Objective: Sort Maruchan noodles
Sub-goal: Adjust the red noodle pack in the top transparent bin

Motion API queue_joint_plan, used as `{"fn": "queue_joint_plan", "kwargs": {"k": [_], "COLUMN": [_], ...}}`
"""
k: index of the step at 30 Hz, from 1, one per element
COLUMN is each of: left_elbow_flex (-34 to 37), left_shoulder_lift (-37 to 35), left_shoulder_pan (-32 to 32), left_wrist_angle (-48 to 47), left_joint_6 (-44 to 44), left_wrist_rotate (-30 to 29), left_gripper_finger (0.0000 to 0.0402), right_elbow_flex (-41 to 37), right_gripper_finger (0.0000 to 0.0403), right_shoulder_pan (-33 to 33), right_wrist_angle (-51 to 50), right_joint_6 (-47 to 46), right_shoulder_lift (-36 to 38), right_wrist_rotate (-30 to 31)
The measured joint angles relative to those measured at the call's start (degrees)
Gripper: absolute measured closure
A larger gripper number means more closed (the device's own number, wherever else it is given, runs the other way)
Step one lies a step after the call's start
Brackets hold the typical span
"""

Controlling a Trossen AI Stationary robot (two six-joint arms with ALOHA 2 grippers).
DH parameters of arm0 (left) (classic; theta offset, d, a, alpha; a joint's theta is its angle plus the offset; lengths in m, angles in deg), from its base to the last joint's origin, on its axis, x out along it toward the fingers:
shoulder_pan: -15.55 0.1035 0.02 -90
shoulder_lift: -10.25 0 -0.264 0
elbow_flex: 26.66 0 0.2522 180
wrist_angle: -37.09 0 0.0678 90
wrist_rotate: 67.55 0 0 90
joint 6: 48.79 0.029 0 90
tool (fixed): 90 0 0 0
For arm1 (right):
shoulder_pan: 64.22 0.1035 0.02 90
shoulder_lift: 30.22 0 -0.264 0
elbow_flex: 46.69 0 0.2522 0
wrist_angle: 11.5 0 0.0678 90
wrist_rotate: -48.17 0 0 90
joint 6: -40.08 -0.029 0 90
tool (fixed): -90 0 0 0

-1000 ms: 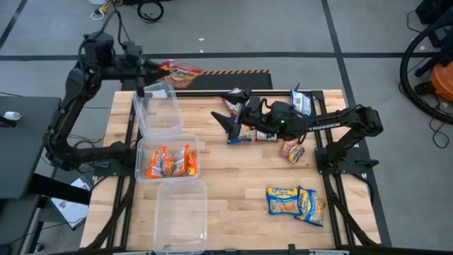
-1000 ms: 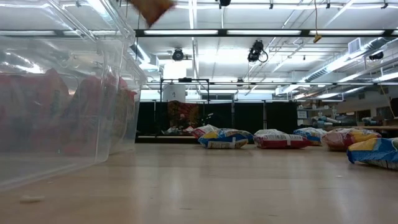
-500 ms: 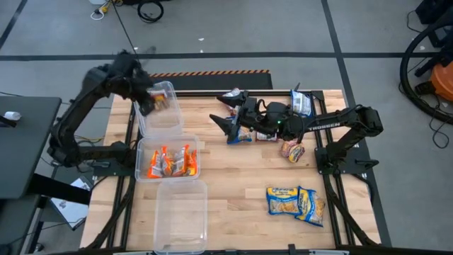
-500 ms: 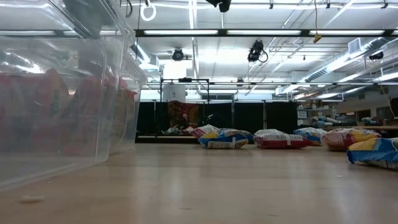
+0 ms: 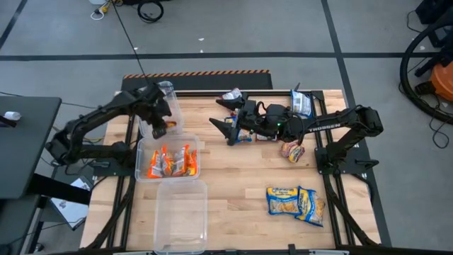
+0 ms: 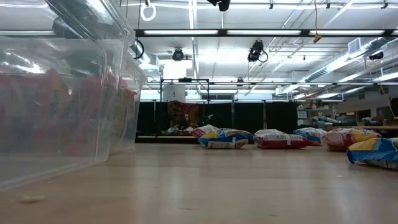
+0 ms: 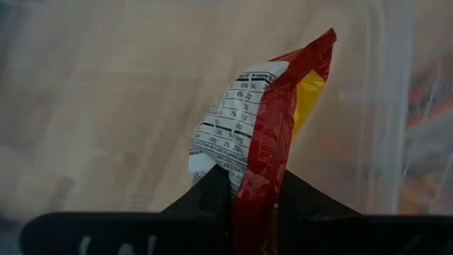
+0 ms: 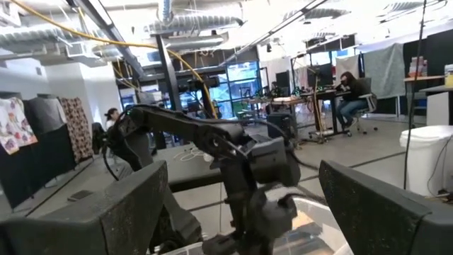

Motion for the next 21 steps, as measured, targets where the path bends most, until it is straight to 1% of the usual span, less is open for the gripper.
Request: {"fn": "queue_joint_plan", "kwargs": {"k": [3, 6, 11, 14, 17, 21], "left_elbow_flex": [1.9, 2.1, 2.1, 2.1, 2.1, 2.1], "left_shoulder_lift": [0.0, 0.0, 0.0, 0.0, 0.0, 0.0], "left_shoulder_pan": [-1.7, -2.7, -2.7, -2.7, -2.7, -2.6], "left_wrist_angle": [-0.5, -3.2, -5.9, -6.0, -5.8, -5.0], "left_joint_6": [1.6, 1.7, 2.9, 2.4, 2.1, 1.9], "left_wrist_rotate": [-0.2, -0.2, -2.1, -2.2, -2.4, -3.6], "left_gripper_finger": [0.0331, 0.0331, 0.0331, 0.0330, 0.0317, 0.0287], "right_elbow_flex": [0.0, 0.0, 0.0, 0.0, 0.0, 0.0], "right_gripper_finger": [0.0029, 0.0029, 0.0029, 0.0029, 0.0029, 0.0029], "right_shoulder_pan": [0.1, 0.1, 0.0, 0.0, 0.0, 0.0], "right_wrist_angle": [0.0, 0.0, -0.4, -0.4, -1.2, -1.8], "right_joint_6": [-1.5, -2.4, -2.9, -2.9, -2.9, -2.9], "right_shoulder_lift": [0.0, 0.0, 0.0, 0.0, 0.0, 0.0], "right_wrist_rotate": [0.0, 0.0, 0.0, 0.0, 0.0, 0.0]}}
